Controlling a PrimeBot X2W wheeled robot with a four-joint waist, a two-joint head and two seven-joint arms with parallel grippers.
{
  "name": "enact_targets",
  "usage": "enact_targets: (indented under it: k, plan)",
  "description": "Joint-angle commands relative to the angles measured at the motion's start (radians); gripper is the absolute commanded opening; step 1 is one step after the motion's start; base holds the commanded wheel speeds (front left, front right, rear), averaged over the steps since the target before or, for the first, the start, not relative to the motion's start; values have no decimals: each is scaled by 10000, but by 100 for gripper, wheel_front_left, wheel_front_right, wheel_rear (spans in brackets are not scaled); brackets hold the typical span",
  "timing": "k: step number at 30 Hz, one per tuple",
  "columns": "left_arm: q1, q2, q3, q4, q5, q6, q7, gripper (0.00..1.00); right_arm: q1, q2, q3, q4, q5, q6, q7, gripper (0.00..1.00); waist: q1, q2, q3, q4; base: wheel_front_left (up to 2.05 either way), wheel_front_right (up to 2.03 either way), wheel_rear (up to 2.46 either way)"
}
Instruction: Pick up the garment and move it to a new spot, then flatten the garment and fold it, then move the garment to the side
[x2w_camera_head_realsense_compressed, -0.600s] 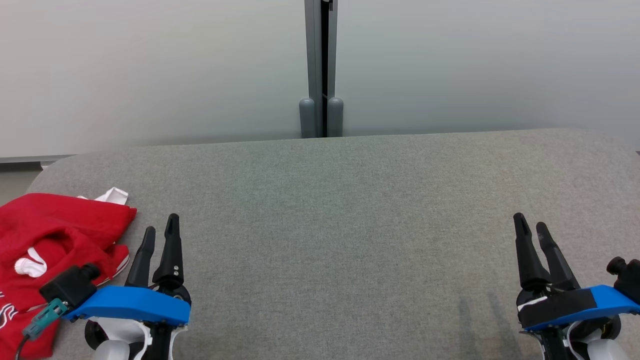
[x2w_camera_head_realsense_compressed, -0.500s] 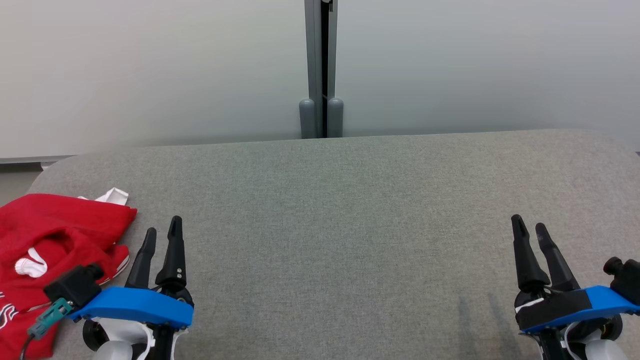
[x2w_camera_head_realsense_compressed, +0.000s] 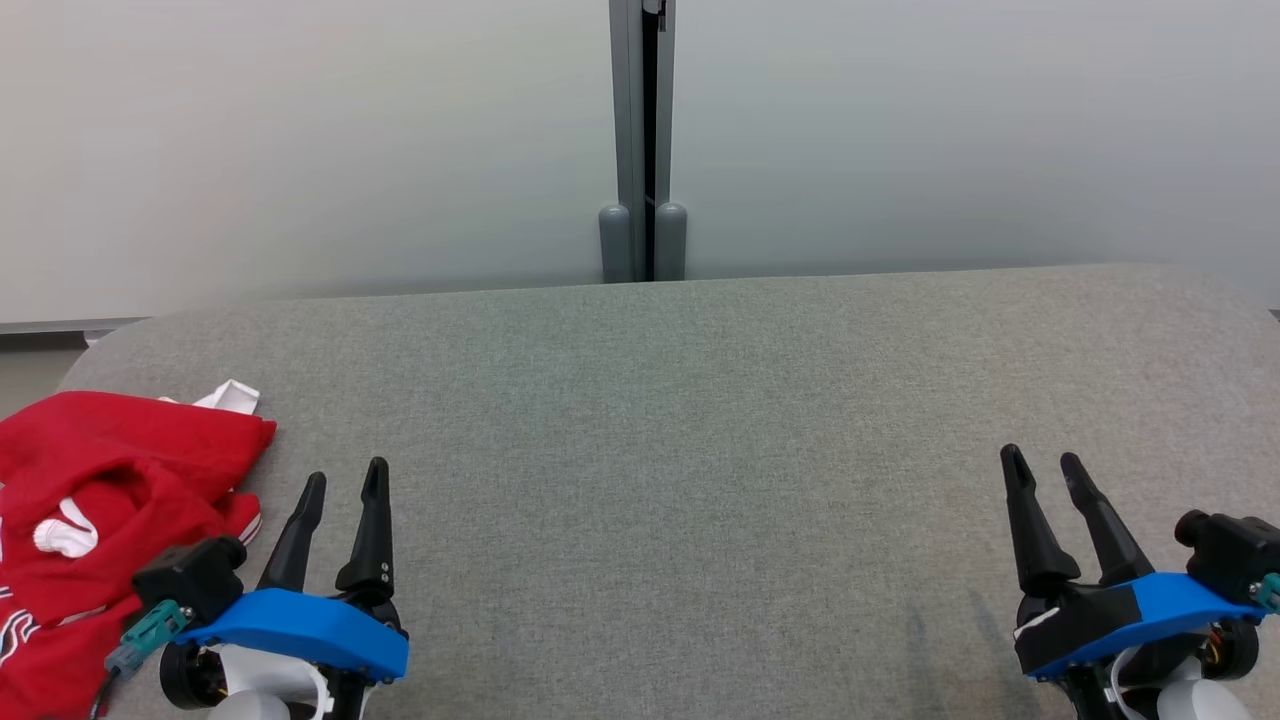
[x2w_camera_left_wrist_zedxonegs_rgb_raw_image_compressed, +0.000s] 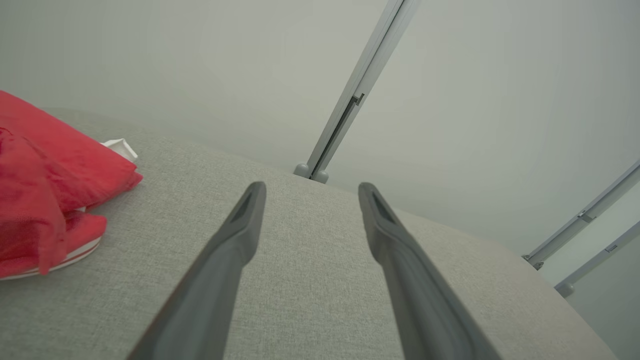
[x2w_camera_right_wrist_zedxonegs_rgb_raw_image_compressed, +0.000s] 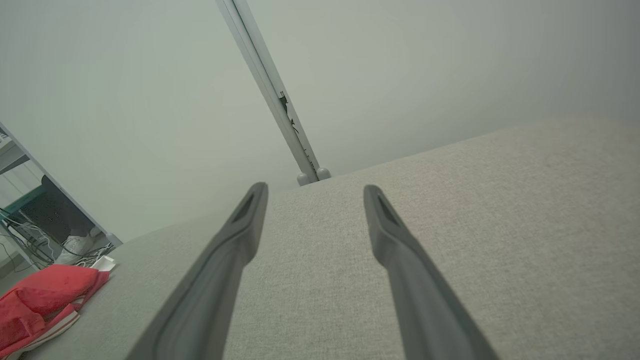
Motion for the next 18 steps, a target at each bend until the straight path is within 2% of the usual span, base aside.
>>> enact_targets:
  k: [1, 18]
  plan:
    - [-294, 90, -36, -15, 215, 41, -106, 100, -94, -45, -17, -81, -277, 20, 21, 100, -1, 1, -8, 0, 0, 0, 0]
    - [-200, 181, -262, 568, 1625, 141, -513, 100, 112, 102, -39, -113, -1928, 22, 175, 100, -1, 1, -116, -27, 0, 0, 0]
